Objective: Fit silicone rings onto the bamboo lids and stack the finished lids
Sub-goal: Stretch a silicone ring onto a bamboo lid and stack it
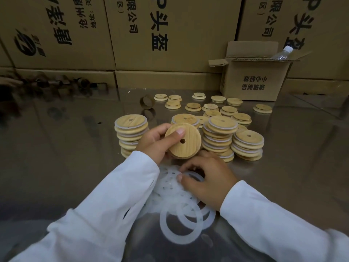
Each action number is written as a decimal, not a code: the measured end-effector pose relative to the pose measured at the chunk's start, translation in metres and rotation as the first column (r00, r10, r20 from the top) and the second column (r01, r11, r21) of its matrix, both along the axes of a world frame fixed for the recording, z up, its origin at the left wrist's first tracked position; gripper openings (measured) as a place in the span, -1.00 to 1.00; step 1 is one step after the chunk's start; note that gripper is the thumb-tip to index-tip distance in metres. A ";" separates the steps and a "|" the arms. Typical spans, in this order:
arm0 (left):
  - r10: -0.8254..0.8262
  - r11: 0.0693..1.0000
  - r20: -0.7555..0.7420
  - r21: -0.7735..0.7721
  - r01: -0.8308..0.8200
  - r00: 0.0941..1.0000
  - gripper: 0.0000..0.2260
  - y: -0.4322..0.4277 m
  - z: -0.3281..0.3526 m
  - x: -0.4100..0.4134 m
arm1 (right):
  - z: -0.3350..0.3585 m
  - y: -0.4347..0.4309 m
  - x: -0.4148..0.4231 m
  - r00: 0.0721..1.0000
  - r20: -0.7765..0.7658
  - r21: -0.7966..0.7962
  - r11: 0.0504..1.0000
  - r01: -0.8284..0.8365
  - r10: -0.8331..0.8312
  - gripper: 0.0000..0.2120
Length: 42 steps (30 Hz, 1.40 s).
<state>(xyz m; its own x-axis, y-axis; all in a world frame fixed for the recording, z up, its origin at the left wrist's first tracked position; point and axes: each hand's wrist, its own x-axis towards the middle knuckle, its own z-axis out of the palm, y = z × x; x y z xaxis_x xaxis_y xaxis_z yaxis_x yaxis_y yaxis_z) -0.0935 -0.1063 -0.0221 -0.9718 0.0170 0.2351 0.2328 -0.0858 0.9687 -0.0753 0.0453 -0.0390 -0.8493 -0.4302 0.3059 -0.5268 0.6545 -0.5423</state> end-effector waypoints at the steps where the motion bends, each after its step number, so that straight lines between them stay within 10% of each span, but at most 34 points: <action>1: 0.003 1.000 -0.003 -0.002 -0.003 1.000 -0.89 0.000 0.000 0.000 | -0.001 -0.001 0.000 1.000 0.016 -0.026 1.000 0.004 -0.004 -0.85; 18: -0.001 0.991 0.148 0.133 -0.019 0.989 -0.89 0.001 0.006 0.003 | 0.018 0.001 0.010 0.998 0.027 -0.724 0.689 -0.019 0.056 -0.77; 26: -0.155 0.971 0.337 0.225 0.081 0.929 -0.77 0.010 0.008 0.008 | 0.016 0.003 -0.004 0.955 0.253 -0.773 0.562 0.295 -0.153 -0.82; 42: -0.206 0.978 0.217 0.083 0.192 0.954 -0.84 0.014 0.002 0.011 | 0.017 0.005 -0.006 0.945 0.268 -0.720 0.613 0.325 -0.187 -0.85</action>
